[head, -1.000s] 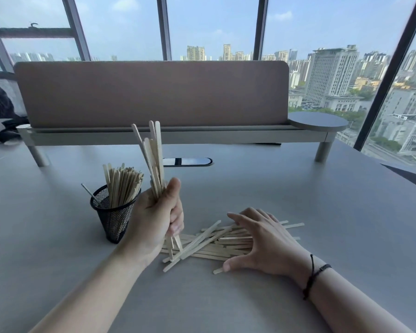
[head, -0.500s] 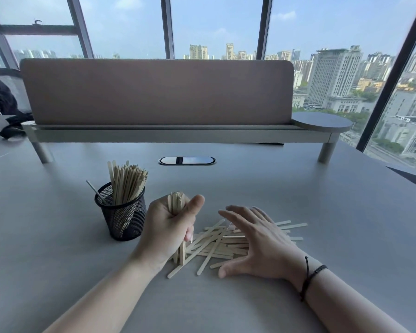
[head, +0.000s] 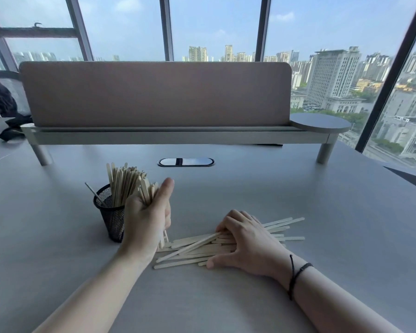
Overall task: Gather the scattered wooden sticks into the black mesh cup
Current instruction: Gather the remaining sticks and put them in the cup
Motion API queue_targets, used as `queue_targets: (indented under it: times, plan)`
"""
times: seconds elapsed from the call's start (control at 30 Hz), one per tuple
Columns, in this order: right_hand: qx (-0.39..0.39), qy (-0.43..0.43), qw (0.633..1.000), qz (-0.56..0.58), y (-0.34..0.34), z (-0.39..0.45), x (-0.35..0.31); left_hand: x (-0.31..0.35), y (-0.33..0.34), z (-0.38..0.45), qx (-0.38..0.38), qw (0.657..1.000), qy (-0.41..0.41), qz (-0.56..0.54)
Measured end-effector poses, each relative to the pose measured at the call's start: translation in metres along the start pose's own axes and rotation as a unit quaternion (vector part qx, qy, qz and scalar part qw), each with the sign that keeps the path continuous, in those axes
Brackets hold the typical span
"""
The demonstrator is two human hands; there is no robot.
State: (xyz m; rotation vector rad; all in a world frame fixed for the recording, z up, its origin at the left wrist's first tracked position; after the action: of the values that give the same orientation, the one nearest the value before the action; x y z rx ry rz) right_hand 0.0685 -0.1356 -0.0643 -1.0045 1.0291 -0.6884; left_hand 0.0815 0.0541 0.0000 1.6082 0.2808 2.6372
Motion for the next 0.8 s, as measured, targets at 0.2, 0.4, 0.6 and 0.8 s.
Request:
queue_targets:
  times: [0.2,0.4,0.6,0.8]
  plan:
    - [-0.007,0.008,1.0,-0.017,0.001,0.003,0.002,0.006,-0.012,0.004,0.003,0.995,0.049,0.085]
    - [-0.022,0.008,0.999,-0.04,0.002,0.005,-0.002,-0.003,-0.017,0.003,0.018,0.987,0.06,0.15]
    - [-0.013,-0.003,0.997,-0.07,-0.001,0.009,-0.007,-0.015,-0.023,0.004,0.044,0.993,0.011,0.11]
    - [0.005,-0.016,0.996,-0.088,-0.001,0.013,-0.011,-0.03,-0.024,0.005,0.053,0.996,-0.038,0.06]
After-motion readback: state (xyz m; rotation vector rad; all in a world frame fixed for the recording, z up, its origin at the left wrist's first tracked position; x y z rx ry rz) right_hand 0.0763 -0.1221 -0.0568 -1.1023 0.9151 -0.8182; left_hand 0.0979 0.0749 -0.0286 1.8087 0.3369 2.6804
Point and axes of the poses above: each hand's wrist, its own z-axis towards the middle knuckle, its own y-axis out of the palm, x = y × z, the point moved 10 cm from there along z, towards the middle knuckle, and after that the axes turned 2 degrees about y, right-handed, at the moved point
